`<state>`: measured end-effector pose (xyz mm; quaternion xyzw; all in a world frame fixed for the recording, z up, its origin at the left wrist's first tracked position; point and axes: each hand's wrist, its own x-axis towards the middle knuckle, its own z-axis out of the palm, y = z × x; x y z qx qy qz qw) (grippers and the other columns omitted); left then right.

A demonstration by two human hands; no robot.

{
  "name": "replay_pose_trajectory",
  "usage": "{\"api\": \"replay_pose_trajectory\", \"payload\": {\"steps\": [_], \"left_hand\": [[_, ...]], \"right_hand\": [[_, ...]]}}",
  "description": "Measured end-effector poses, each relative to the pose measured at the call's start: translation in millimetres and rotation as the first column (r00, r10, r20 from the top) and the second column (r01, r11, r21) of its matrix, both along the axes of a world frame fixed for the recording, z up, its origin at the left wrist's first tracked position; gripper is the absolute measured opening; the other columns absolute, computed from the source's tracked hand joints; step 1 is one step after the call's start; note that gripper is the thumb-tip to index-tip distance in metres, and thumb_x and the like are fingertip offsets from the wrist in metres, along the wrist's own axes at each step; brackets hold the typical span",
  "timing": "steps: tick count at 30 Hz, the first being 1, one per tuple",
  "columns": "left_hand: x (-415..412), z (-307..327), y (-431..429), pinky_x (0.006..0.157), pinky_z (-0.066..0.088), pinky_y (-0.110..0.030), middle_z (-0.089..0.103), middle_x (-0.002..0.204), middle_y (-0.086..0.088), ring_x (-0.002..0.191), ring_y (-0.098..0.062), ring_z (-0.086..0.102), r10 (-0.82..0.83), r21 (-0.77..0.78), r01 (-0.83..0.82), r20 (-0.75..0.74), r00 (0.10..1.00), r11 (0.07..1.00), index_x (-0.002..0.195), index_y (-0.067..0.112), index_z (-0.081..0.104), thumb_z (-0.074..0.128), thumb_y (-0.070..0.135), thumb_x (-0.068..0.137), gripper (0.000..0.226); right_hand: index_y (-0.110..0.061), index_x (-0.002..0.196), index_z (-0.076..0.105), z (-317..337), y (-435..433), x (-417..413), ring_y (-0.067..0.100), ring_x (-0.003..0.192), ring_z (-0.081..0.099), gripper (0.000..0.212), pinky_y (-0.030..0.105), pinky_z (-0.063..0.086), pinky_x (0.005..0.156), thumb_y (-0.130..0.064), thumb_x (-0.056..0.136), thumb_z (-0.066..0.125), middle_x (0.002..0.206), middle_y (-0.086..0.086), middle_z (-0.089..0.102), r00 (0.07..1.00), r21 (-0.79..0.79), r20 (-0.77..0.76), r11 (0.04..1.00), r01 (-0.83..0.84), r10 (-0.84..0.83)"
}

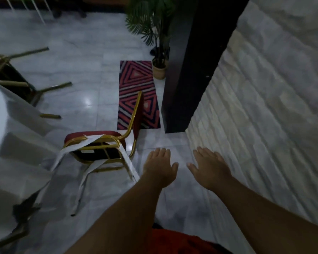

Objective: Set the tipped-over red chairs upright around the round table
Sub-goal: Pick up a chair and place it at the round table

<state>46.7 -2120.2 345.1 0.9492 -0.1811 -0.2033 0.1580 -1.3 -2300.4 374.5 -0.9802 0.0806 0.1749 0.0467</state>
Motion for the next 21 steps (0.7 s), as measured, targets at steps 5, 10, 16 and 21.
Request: {"api": "replay_pose_trajectory", "payload": {"steps": [5, 10, 16, 21], "left_hand": [[77, 4, -18, 0.129, 0.013, -0.047, 0.017, 0.169, -0.011, 0.157, -0.029, 0.011, 0.087, 0.033, -0.085, -0.053, 0.995, 0.996, 0.160, 0.014, 0.017, 0.032, 0.054, 0.104, 0.071], [141, -9, -28, 0.128, 0.015, -0.047, 0.022, 0.168, -0.012, 0.157, -0.030, 0.015, 0.200, 0.063, -0.195, -0.077, 0.977, 0.979, 0.159, 0.013, 0.020, 0.032, 0.054, 0.103, 0.071], [214, -14, -38, 0.128, 0.015, -0.044, 0.028, 0.166, -0.012, 0.155, -0.029, 0.019, 0.397, 0.089, -0.391, -0.051, 0.917, 0.916, 0.157, 0.011, 0.025, 0.030, 0.054, 0.103, 0.069], [275, -13, -44, 0.128, 0.018, -0.044, 0.030, 0.165, -0.010, 0.155, -0.025, 0.021, 0.525, 0.054, -0.523, -0.047, 0.850, 0.851, 0.158, 0.012, 0.027, 0.031, 0.053, 0.103, 0.069]], "right_hand": [[-0.020, 0.158, 0.018, -8, -25, 88, 0.018, 0.153, 0.014, 0.071, 0.041, 0.006, 0.123, -0.060, 0.100, 0.024, 0.167, 0.001, 0.016, 0.998, 0.006, 0.001, 0.998, -0.057, 0.057], [-0.019, 0.157, 0.019, -22, -48, 175, 0.019, 0.152, 0.016, 0.069, 0.042, 0.009, 0.125, -0.057, 0.100, 0.027, 0.167, 0.003, 0.018, 0.983, 0.012, -0.056, 0.985, -0.172, 0.172], [-0.020, 0.158, 0.017, -29, -52, 286, 0.019, 0.154, 0.010, 0.069, 0.044, 0.008, 0.125, -0.055, 0.100, 0.030, 0.167, 0.000, 0.016, 0.900, 0.012, -0.057, 0.901, -0.433, 0.433], [-0.020, 0.158, 0.018, -39, -34, 375, 0.018, 0.154, 0.010, 0.068, 0.042, 0.006, 0.124, -0.055, 0.100, 0.030, 0.167, 0.000, 0.018, 0.811, 0.073, -0.070, 0.813, -0.577, 0.581]]}}
